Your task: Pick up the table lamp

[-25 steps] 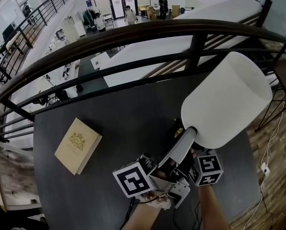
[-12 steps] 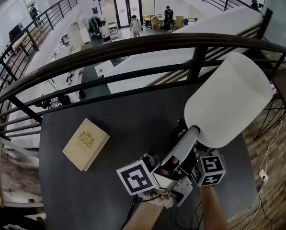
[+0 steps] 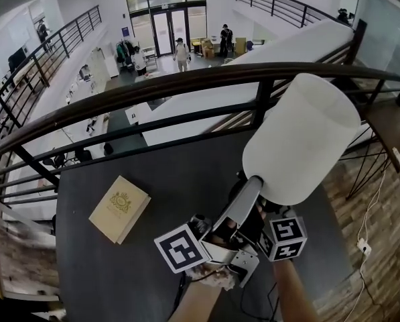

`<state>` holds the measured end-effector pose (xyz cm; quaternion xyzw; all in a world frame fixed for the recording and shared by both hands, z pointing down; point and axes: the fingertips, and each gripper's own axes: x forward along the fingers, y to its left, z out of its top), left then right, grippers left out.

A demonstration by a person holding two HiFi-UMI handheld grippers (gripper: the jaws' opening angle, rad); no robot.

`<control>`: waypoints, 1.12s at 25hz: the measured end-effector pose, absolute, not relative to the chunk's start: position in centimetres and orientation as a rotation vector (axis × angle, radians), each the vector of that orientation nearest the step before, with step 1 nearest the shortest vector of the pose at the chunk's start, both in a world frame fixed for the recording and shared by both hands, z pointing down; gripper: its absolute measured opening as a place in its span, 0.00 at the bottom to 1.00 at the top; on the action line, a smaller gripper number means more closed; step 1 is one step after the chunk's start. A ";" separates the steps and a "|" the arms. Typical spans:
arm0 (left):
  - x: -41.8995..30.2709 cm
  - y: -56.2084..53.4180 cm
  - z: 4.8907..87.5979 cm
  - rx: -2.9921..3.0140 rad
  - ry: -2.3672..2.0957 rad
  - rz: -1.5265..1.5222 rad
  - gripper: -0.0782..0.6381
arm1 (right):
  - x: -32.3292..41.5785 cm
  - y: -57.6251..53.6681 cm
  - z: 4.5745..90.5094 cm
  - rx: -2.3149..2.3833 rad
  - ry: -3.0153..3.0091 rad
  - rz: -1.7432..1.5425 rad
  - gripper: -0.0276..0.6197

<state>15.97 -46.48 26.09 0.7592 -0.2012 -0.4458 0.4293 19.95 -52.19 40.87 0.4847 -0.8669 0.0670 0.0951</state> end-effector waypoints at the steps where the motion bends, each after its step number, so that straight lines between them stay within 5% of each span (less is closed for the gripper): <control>1: 15.9 -46.2 25.9 1.898 -0.500 -1.115 0.27 | 19.9 -51.9 40.7 1.439 -2.572 0.195 0.27; 28: 15.8 -41.6 22.0 1.903 -0.455 -1.143 0.27 | 20.2 -46.9 36.7 1.490 -2.578 0.175 0.26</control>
